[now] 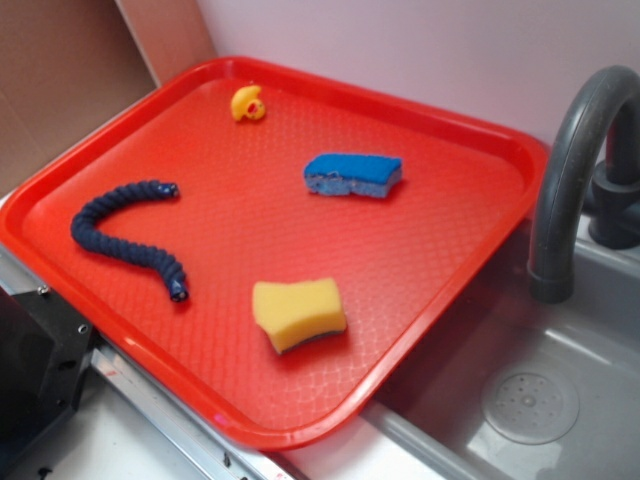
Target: Grab the green sponge.
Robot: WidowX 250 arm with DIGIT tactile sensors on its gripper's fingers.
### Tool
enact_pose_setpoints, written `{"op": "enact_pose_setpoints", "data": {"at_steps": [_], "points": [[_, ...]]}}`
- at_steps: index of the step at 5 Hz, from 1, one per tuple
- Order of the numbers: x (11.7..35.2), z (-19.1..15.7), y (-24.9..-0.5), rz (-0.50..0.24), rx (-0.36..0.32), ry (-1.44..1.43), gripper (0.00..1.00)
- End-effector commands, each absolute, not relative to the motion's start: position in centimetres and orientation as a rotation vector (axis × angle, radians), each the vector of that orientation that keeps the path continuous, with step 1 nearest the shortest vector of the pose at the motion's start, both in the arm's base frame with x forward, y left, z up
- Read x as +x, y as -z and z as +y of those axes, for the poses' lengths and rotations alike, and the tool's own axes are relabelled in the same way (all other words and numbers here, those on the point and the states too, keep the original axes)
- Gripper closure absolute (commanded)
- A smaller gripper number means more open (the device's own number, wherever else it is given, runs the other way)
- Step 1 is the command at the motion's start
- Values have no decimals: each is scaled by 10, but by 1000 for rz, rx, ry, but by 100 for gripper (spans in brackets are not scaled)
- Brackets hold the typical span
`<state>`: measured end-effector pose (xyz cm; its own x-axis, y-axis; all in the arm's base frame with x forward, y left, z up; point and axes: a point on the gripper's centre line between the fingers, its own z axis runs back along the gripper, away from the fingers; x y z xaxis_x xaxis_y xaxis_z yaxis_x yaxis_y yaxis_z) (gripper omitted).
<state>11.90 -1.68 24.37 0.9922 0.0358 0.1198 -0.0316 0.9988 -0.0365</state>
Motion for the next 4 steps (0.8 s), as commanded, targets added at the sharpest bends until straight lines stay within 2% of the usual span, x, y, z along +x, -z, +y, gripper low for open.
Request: {"op": "enact_pose_setpoints", "data": {"at_steps": [1, 3, 4], "points": [[119, -17, -244, -121, -35, -34, 0], [163, -54, -230, -149, -25, 292, 0], [179, -86, -216, -167, -22, 470, 0]]}}
